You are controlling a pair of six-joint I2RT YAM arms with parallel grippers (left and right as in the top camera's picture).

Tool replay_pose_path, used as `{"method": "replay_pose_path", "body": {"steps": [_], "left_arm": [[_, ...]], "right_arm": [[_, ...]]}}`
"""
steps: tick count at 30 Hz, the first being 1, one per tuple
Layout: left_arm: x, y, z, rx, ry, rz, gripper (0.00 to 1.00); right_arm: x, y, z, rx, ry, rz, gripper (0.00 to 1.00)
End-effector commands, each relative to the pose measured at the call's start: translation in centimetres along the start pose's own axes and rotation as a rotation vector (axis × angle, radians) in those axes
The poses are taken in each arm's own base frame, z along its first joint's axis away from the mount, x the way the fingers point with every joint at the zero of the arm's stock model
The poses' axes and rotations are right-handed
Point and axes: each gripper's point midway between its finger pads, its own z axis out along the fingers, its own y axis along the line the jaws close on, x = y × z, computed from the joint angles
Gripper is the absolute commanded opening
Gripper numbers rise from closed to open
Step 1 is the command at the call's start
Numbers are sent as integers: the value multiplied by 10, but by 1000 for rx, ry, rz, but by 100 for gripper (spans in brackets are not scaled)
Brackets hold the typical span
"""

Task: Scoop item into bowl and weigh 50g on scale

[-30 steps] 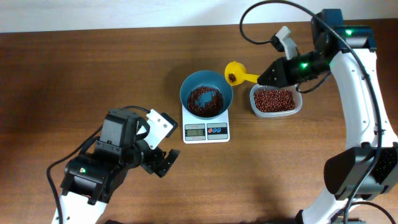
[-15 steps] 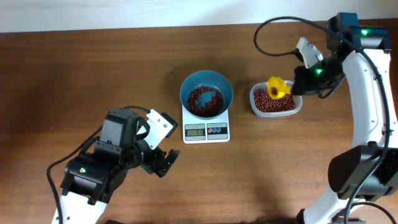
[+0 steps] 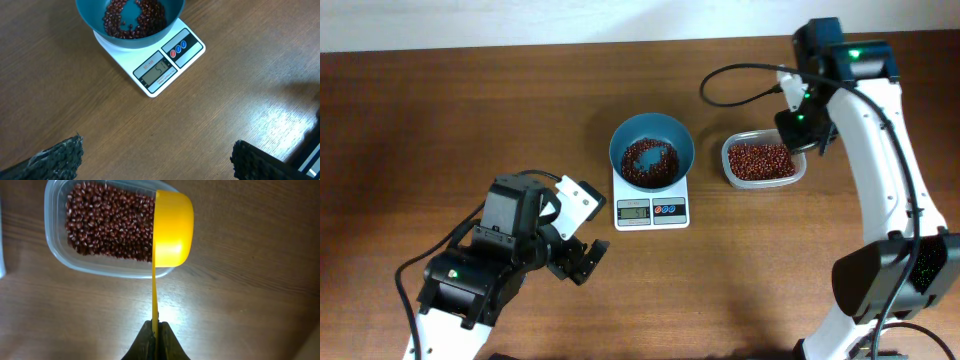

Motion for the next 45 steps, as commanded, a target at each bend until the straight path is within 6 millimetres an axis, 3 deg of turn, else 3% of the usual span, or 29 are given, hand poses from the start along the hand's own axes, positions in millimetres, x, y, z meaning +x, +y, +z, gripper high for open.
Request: {"method": "replay_pose_path", "body": {"steps": [1,9,12,14,18,21,29,36,45], "left_arm": [[-2,-3,0,15,-8,22,99],[-2,-3,0,15,-8,22,99],[-2,-3,0,15,-8,22,99],[-2,-3,0,15,-8,22,99],[-2,-3,0,14,-8,22,99],[-2,-3,0,15,-8,22,99],[-2,-3,0,15,-8,22,99],[-2,-3,0,15,-8,22,99],[-2,-3,0,15,-8,22,99]], "right_arm": [[-1,2,-9,78,-9,-15,4],[0,15,-2,75,10,-30,4],[-2,20,-11,34,-21,-20,4],[-12,26,-28,-17,-89,-11,4],[-39,46,-81,-174,-288,-69,4],[-58,70,-98,-320,-400,-131,4],[-72,111,-77,-527,-365,-207,4],[-75,152,-58,-553,-310,-325,4],[-80,169,-32,-543,-262,-392,4]]}}
